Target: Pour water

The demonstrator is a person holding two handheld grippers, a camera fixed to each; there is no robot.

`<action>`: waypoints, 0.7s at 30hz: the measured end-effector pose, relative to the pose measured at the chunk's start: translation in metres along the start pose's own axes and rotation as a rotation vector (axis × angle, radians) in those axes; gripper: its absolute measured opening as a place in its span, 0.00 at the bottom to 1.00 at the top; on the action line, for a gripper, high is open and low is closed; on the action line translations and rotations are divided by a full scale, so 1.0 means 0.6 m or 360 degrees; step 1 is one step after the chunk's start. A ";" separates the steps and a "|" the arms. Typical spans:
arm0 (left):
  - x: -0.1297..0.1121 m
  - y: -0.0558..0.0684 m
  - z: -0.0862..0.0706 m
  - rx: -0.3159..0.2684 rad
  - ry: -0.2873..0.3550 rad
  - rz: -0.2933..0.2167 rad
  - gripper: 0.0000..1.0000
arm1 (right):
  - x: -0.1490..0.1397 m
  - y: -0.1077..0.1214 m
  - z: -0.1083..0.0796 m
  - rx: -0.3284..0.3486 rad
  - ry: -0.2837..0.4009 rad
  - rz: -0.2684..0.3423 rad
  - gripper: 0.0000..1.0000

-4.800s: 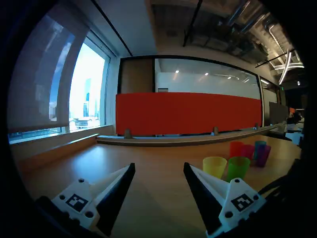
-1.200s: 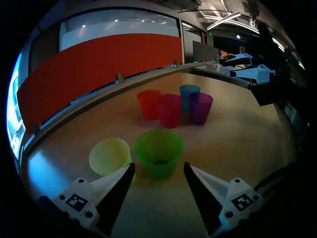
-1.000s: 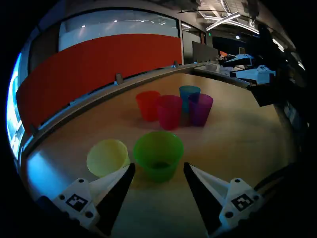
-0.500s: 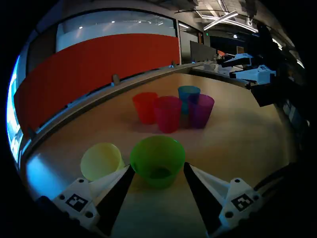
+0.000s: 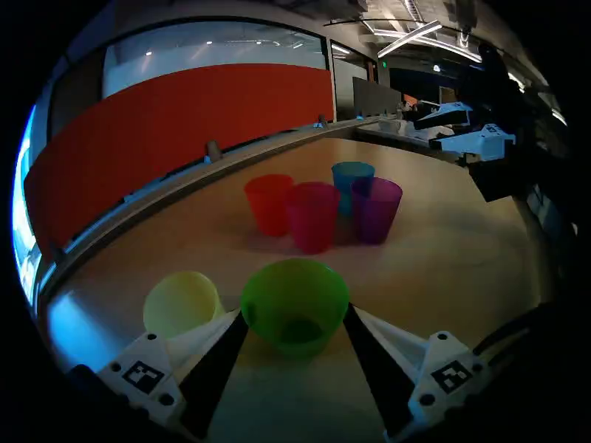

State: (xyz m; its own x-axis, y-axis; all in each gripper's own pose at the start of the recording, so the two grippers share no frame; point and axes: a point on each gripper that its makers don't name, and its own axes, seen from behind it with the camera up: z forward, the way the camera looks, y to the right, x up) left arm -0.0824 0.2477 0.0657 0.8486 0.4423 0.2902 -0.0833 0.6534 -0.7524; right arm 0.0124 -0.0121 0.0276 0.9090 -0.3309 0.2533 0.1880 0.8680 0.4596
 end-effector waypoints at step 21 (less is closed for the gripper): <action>0.005 0.002 0.007 -0.0021 -0.0028 0.0009 0.86 | -0.004 0.005 0.002 -0.0010 0.0005 0.0001 1.00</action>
State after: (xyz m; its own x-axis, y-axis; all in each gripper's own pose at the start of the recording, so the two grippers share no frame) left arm -0.0822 0.2527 0.0683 0.8387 0.4569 0.2963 -0.0810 0.6427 -0.7618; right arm 0.0103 -0.0092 0.0294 0.9103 -0.3292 0.2509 0.1895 0.8705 0.4542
